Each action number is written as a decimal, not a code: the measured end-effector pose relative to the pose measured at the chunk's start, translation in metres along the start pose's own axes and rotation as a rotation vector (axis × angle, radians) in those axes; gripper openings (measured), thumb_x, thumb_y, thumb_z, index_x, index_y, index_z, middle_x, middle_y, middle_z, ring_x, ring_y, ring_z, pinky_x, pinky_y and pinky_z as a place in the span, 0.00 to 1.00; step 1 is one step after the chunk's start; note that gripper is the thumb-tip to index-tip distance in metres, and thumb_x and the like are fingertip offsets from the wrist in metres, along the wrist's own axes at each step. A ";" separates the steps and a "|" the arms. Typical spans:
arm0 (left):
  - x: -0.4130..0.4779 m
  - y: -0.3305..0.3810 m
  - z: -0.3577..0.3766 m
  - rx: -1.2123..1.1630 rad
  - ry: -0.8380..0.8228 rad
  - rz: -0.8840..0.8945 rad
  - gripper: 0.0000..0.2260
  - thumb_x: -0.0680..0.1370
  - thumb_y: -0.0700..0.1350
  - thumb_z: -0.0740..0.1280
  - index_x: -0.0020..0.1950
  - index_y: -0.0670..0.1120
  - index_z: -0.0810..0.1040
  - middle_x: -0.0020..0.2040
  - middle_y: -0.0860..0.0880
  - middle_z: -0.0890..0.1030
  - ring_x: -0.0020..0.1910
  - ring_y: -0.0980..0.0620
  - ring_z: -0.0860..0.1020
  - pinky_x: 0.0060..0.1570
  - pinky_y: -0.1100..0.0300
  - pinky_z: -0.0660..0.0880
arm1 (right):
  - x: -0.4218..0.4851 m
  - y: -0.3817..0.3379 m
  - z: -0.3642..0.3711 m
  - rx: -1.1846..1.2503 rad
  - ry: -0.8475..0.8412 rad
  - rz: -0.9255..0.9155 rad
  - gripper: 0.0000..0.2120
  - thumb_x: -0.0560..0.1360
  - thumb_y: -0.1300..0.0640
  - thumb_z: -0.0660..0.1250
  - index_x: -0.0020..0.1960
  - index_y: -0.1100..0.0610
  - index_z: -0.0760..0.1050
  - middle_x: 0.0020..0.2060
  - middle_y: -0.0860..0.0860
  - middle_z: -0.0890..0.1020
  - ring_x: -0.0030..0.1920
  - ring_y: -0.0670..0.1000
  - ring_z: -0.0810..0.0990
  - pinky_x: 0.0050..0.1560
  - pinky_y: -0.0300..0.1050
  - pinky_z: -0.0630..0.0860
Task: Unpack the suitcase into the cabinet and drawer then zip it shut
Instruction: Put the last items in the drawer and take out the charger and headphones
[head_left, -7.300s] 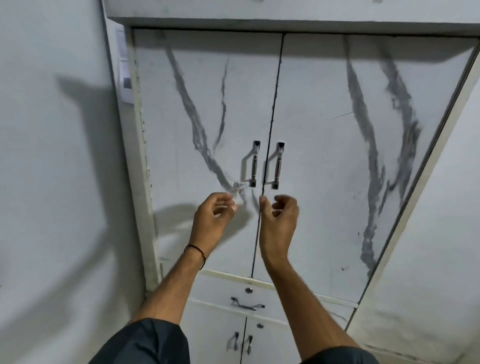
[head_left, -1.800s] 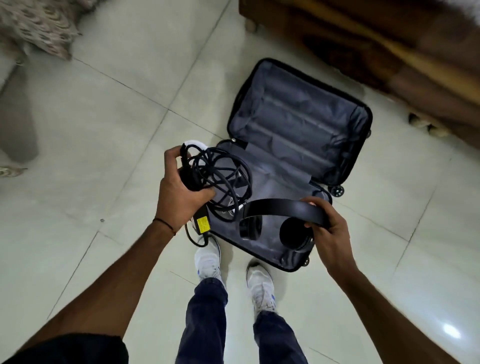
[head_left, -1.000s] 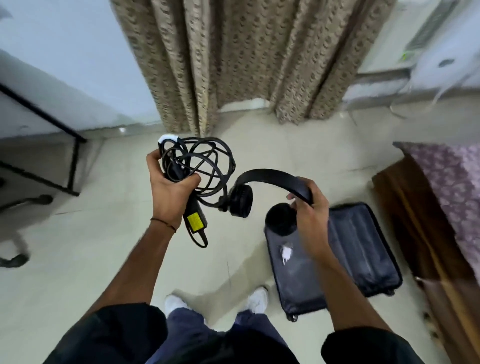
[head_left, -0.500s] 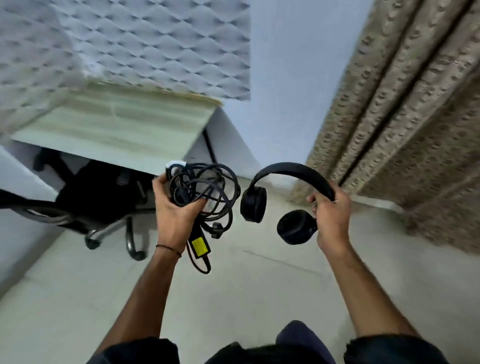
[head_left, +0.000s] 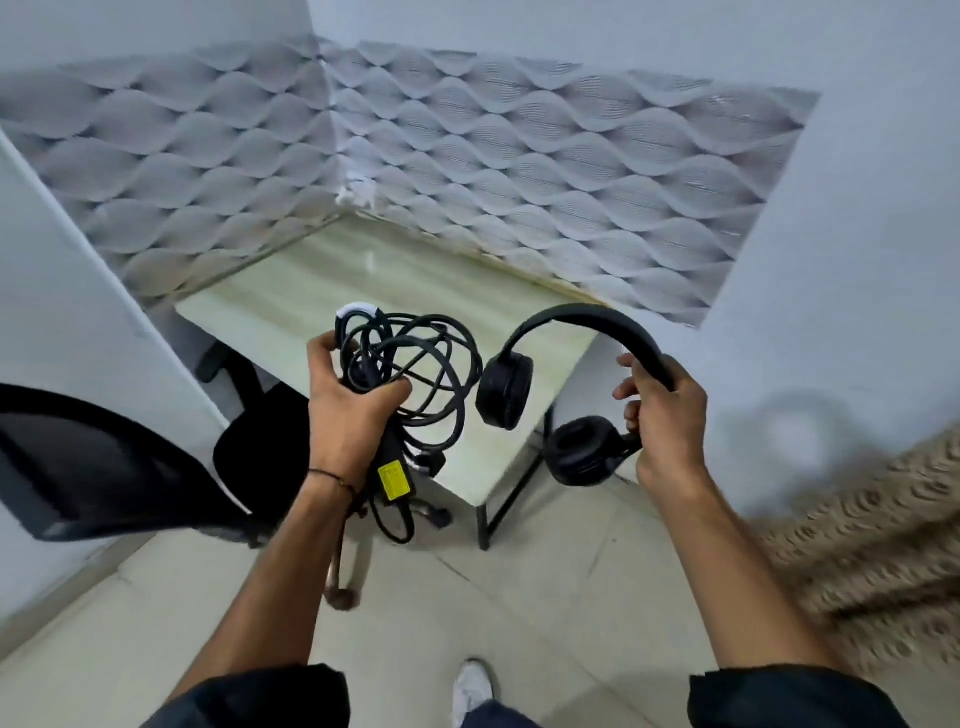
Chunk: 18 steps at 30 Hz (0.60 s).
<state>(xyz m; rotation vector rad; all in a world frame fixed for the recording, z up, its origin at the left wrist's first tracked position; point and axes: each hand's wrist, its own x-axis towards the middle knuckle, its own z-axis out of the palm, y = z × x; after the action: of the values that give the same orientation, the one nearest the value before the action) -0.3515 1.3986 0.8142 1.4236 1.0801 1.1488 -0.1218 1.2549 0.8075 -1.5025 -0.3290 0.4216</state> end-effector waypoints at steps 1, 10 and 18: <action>0.020 -0.002 0.001 0.008 -0.008 -0.014 0.25 0.68 0.36 0.72 0.60 0.52 0.67 0.37 0.52 0.78 0.31 0.54 0.74 0.32 0.57 0.75 | 0.016 0.002 0.018 -0.010 -0.002 0.001 0.06 0.81 0.59 0.65 0.49 0.57 0.80 0.32 0.51 0.75 0.27 0.45 0.67 0.29 0.36 0.64; 0.193 -0.051 0.019 0.023 -0.100 -0.146 0.25 0.66 0.39 0.72 0.59 0.54 0.67 0.38 0.51 0.79 0.32 0.52 0.75 0.34 0.55 0.75 | 0.132 0.032 0.124 -0.131 0.063 0.053 0.06 0.80 0.59 0.67 0.51 0.58 0.81 0.32 0.50 0.68 0.29 0.46 0.65 0.33 0.39 0.63; 0.311 -0.094 0.069 0.019 -0.284 -0.236 0.26 0.63 0.45 0.72 0.57 0.54 0.68 0.42 0.52 0.80 0.39 0.50 0.78 0.46 0.47 0.79 | 0.194 0.048 0.175 -0.162 0.207 0.157 0.07 0.81 0.58 0.65 0.49 0.53 0.82 0.29 0.50 0.65 0.25 0.48 0.58 0.26 0.43 0.56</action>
<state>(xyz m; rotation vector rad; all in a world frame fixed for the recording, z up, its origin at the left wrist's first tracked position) -0.2394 1.7058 0.7529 1.3834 1.0262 0.7455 -0.0342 1.5010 0.7589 -1.7215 -0.0836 0.3662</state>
